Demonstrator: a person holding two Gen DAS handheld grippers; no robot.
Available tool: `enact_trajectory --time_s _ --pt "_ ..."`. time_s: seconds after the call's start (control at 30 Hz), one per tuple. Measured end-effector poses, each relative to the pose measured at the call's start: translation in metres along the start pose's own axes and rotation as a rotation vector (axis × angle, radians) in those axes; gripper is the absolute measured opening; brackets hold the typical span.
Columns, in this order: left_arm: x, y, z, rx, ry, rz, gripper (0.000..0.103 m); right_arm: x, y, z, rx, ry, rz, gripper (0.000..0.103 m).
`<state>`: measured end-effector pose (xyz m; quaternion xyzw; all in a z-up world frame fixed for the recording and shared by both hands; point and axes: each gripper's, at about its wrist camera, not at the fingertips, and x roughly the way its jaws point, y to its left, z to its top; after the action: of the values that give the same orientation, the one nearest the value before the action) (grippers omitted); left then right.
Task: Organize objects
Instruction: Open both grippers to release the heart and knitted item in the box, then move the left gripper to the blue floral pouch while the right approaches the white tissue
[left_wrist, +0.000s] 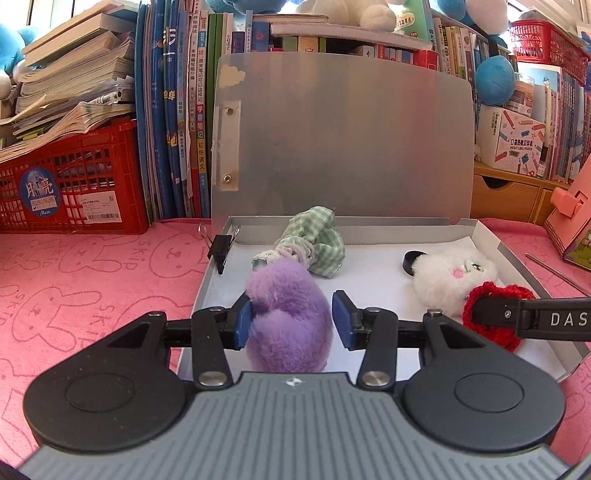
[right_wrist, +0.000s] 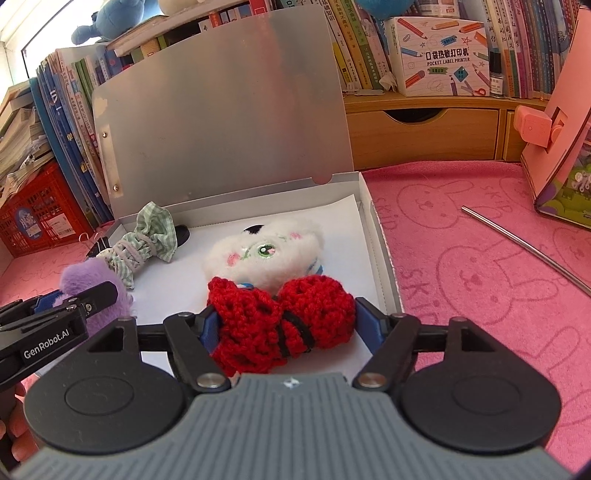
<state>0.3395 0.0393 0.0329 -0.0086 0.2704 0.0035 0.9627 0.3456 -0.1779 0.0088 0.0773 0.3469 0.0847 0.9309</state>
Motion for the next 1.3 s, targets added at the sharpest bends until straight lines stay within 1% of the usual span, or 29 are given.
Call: enact_trajectory --time_s 0.03,0.07,0.1,0.2,0.37,0.63,0.8,0.97,1.13,1.3 --pt "-0.003 -0.001 0.0 0.004 -0.007 -0.002 0.058 -0.003 0.001 0.0 -0.01 -0.007 -0.004 0.082" --pt "-0.007 -0.001 0.001 0.008 -0.013 -0.002 0.062 -0.006 0.002 0.0 -0.018 -0.011 -0.004 0.083" --pt "-0.012 -0.001 0.001 0.014 -0.021 -0.003 0.067 -0.009 0.003 0.0 -0.023 -0.012 -0.001 0.084" --pt "-0.026 -0.001 0.003 0.024 -0.039 -0.008 0.076 -0.02 0.004 0.001 -0.021 -0.022 0.008 0.086" --pt "-0.052 0.0 0.005 0.039 -0.063 -0.022 0.083 -0.043 0.003 0.0 -0.027 -0.045 0.024 0.087" --pt "-0.096 0.004 -0.004 0.031 -0.066 -0.064 0.086 -0.09 0.003 -0.014 -0.086 -0.098 0.043 0.088" --pt "-0.129 0.004 -0.017 0.027 -0.082 -0.119 0.086 -0.123 0.003 -0.03 -0.112 -0.133 0.069 0.09" --pt "-0.163 -0.001 -0.038 0.044 -0.092 -0.18 0.087 -0.15 -0.003 -0.049 -0.119 -0.164 0.09 0.091" --pt "-0.189 -0.004 -0.064 0.043 -0.093 -0.228 0.091 -0.171 -0.006 -0.073 -0.142 -0.191 0.091 0.091" --pt "-0.208 -0.009 -0.088 0.067 -0.099 -0.243 0.091 -0.186 -0.01 -0.098 -0.175 -0.208 0.065 0.092"
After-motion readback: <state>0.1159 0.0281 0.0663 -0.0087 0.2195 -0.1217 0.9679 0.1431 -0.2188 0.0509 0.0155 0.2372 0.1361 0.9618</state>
